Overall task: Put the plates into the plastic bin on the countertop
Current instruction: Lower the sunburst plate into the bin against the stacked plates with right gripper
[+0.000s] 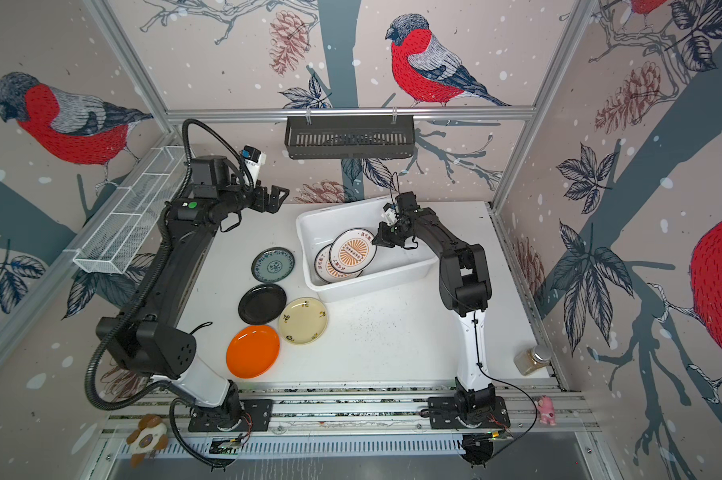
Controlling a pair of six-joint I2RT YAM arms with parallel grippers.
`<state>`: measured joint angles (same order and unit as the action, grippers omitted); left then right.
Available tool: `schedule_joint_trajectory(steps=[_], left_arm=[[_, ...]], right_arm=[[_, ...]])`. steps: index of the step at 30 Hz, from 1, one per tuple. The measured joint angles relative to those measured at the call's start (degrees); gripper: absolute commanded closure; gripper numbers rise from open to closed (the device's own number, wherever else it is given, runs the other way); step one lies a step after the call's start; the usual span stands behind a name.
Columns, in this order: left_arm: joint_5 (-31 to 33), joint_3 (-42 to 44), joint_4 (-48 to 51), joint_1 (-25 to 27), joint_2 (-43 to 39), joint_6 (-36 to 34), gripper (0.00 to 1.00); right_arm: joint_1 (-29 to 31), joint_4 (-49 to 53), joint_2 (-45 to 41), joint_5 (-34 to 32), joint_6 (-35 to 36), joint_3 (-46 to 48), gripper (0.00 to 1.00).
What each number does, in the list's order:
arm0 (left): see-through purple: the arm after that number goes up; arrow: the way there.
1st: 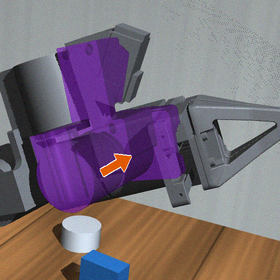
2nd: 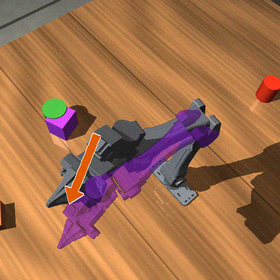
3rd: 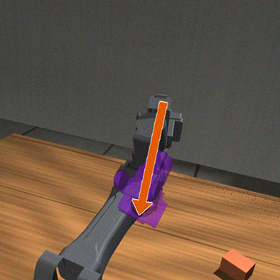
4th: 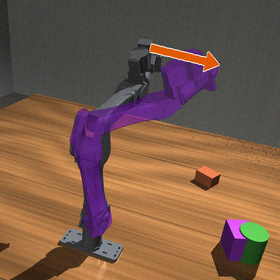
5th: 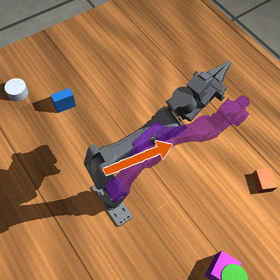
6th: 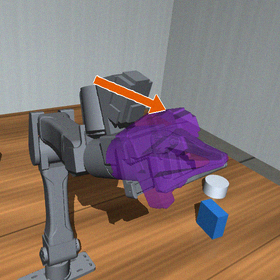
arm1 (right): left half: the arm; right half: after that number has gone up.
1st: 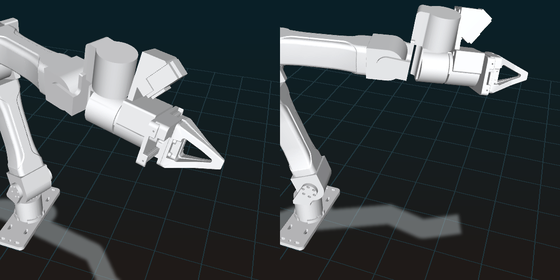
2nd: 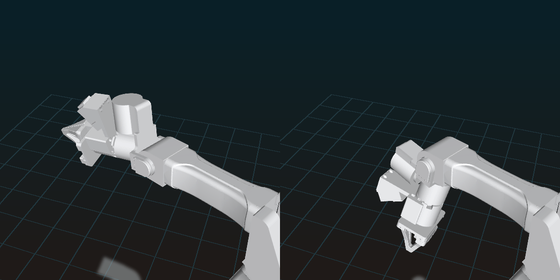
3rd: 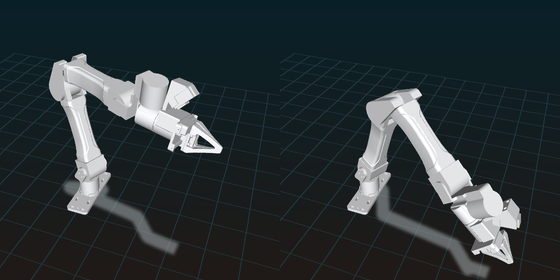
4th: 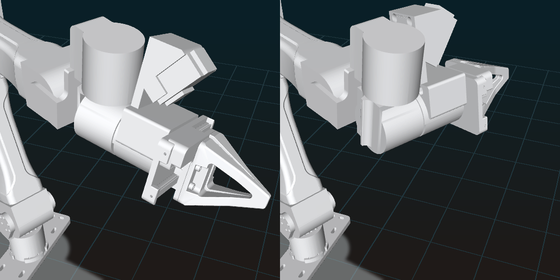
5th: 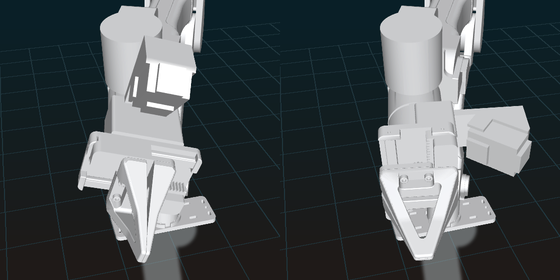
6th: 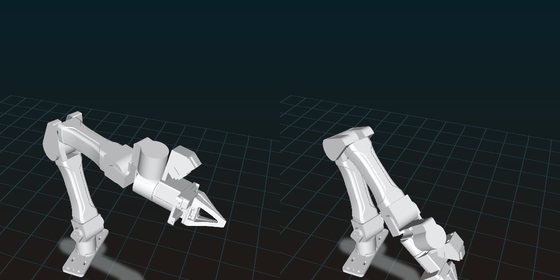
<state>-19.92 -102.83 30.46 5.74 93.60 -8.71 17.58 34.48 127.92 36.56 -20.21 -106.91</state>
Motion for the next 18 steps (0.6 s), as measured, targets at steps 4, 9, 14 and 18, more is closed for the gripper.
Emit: schedule_joint_trajectory(steps=[4, 9, 14, 18], left_arm=[[-0.37, -0.42, -0.22, 0.00, 0.92, 0.90, 0.03], [-1.01, -1.36, -0.22, 0.00, 1.68, 1.29, 0.04], [-1.05, -1.79, -0.24, -0.04, 2.14, 1.29, 0.03], [-1.09, -1.77, -0.22, -0.04, 2.27, 1.27, 0.04]], right_arm=[[0.07, 0.61, 0.98, -0.04, 0.63, -0.68, 0.97], [0.04, 1.60, 2.25, -0.02, 0.87, -1.18, 0.95], [0.07, 1.68, 2.67, 0.04, 1.05, -1.40, 0.93], [0.07, 1.64, 3.15, 0.70, 1.05, -1.49, 0.91]])
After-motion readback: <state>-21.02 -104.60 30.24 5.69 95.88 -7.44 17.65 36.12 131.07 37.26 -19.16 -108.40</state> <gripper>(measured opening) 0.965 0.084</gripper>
